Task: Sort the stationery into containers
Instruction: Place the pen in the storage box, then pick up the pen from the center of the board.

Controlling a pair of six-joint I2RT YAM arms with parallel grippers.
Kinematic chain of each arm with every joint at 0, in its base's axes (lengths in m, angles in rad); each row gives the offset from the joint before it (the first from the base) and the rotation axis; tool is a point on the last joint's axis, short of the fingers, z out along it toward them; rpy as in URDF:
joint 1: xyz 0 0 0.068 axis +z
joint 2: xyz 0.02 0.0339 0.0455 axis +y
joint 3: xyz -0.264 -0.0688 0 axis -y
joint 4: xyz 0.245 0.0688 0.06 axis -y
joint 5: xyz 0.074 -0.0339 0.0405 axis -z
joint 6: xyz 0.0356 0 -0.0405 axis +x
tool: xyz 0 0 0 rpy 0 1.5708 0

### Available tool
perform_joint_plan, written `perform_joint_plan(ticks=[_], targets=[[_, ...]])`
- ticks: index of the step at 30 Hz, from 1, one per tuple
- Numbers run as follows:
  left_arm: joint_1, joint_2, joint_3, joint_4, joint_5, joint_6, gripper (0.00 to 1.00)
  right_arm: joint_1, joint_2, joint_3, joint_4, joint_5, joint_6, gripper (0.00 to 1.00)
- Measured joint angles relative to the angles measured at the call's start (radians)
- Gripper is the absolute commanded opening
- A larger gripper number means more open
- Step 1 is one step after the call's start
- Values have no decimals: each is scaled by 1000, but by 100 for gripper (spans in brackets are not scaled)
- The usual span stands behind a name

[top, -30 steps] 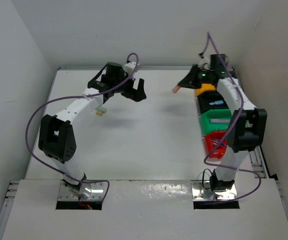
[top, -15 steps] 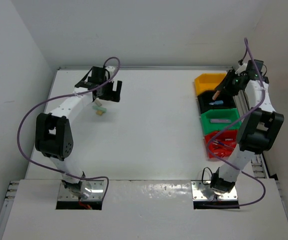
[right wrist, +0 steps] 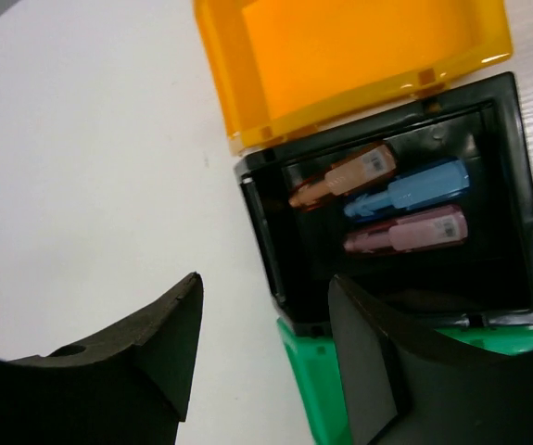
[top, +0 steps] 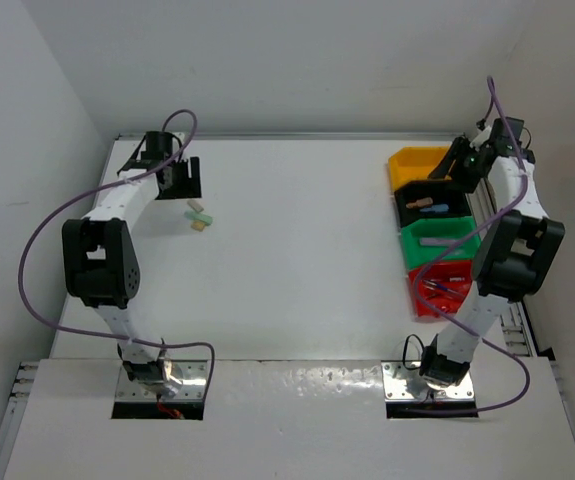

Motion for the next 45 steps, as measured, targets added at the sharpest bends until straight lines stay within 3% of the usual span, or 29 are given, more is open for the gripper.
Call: perform_joint_plan(ticks=[10,28,45], targets=[[49,134,51,-31,58,-51,70,40,-114,-62,5,-61,49,56],[19,272,71,-37,48,-115,70,46,-118,-80,5,-91,76,56],[-102,306,96,-27,40,-136,47,46,-134,-81,4,-101,79,55]])
